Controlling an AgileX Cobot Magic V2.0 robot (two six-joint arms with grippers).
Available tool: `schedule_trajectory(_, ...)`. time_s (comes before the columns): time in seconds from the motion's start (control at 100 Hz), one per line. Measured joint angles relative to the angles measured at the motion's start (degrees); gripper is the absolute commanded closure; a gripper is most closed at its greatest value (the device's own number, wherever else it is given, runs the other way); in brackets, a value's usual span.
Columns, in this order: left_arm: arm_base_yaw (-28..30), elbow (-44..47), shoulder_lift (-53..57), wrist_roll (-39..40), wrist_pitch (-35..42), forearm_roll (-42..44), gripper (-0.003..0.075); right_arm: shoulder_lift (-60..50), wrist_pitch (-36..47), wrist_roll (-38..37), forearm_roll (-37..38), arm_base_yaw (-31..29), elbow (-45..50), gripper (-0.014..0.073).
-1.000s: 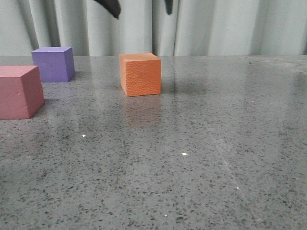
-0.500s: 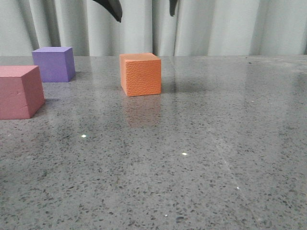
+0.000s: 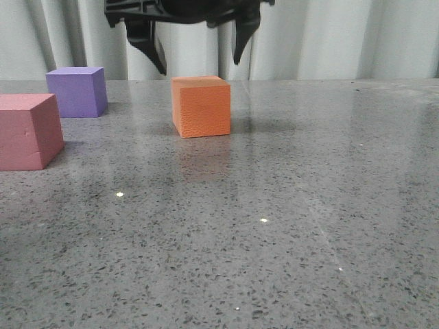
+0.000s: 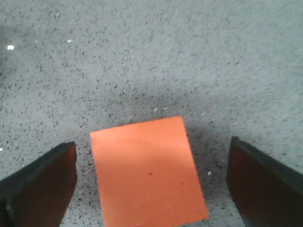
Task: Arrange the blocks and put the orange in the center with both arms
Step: 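Lower the left gripper over the orange cube and grasp it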
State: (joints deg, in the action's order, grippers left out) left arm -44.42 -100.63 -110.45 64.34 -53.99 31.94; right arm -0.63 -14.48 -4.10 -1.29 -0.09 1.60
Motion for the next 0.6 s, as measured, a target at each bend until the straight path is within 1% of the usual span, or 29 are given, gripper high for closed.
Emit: schedule_trajectory(0.6, -0.26, 0.0, -4.68, 1.38, -1.3, -0.22, 0.012, 0.0, 0.0, 0.0, 0.0, 0.0, 0.0, 0.0661)
